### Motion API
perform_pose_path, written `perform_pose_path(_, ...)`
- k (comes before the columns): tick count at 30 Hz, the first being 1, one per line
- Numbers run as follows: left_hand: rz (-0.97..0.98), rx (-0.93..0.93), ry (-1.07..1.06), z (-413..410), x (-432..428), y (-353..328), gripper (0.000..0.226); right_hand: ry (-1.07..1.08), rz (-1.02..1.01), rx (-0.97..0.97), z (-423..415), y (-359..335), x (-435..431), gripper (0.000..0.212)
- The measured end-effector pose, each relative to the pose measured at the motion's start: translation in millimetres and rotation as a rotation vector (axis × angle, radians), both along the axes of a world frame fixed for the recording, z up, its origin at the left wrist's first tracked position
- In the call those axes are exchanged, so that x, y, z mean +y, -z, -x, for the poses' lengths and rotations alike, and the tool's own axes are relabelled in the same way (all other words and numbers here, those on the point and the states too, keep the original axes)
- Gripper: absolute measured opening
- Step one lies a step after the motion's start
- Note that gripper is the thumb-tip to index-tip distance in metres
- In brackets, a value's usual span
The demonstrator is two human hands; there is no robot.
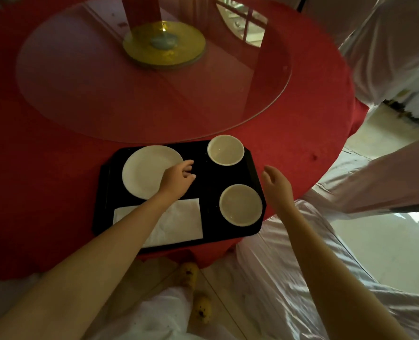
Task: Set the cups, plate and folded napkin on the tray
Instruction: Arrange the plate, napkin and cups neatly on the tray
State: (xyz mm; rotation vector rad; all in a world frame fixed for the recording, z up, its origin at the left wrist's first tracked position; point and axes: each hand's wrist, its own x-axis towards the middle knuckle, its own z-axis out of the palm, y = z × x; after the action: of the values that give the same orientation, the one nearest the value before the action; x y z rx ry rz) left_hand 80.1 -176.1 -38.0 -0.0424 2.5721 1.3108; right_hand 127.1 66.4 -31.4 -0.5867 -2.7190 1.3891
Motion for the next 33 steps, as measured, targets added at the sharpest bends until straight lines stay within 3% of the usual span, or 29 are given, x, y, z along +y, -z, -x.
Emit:
perform_pose_path(3,0.030,0.008,0.048,25.6,10.5,0.6,0.059,-0.065,0.060,-0.018,32.2,-6.1,-7.6,0.021)
perform_pose_path(6,0.058,-0.014,0.101,44.0,22.4,6.3,0.063,-0.089,0.065,-0.072,57.9,-7.5,-13.8,0.026)
perform_pose_path(12,0.066,-0.011,0.134,63.4,27.5,18.4,0.051,-0.104,0.125,-0.176,80.0,-1.1,-23.1,0.035)
perform_pose_path(33,0.045,0.022,0.191,72.8,32.9,19.1,0.045,-0.014,0.271,-0.118,71.7,6.7,-18.9,0.026)
